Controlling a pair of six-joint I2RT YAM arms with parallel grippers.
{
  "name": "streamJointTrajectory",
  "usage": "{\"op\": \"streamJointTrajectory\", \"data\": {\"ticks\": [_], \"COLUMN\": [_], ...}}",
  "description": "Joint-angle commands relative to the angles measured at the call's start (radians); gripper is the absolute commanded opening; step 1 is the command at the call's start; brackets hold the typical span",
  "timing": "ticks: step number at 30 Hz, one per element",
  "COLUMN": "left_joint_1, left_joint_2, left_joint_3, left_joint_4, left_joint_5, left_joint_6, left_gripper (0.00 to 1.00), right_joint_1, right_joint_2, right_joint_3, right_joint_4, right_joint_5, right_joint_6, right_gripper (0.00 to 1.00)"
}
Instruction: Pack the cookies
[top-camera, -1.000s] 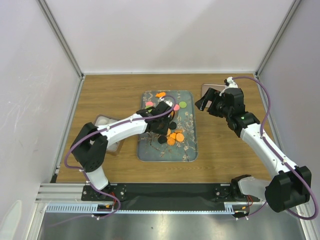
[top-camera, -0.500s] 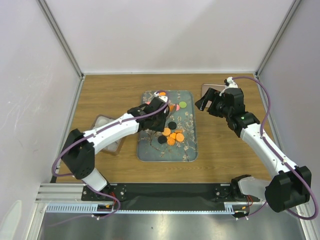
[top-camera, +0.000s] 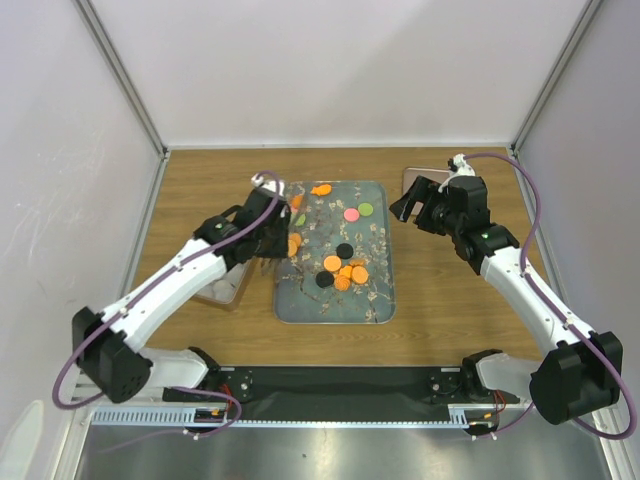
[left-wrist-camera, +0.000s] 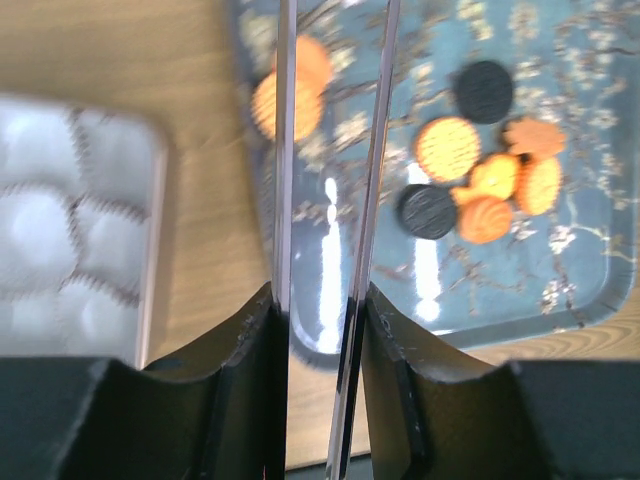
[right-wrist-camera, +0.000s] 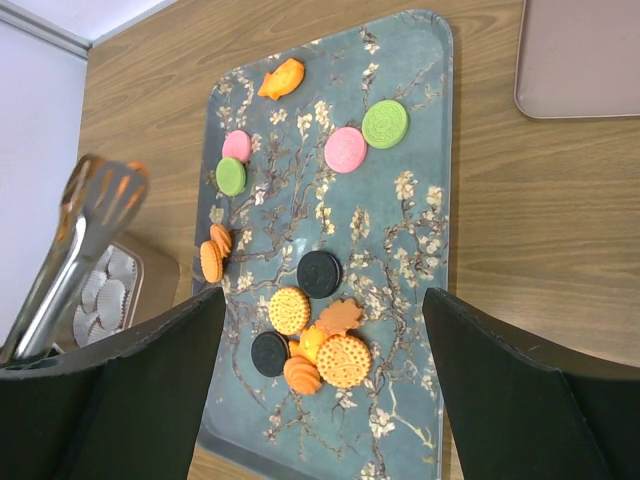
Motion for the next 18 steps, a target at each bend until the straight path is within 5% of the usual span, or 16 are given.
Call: {"op": "streamJointTrajectory", "data": {"ticks": [1, 18], "left_joint_1": [0.053, 0.305], "left_joint_2": [-0.102, -0.330], "left_joint_3": [-0.037, -0.184], "left_joint_4": [-0.092, -0.184], "left_joint_5": [-0.039, -0.038], "left_joint_6": [-0.054, -0.133], "left_gripper": [0.40, 0.41], "right_joint_1": [0.004, 0.012], "right_joint_2": [0.005, 0.003], "right_joint_3": [-0.002, -0.002], "right_joint_4": [0.038, 0.038], "right_joint_5": [-0.013, -0.028], "right_joint_6": [-0.008, -0.003], "right_gripper": [0.87, 0.87]}}
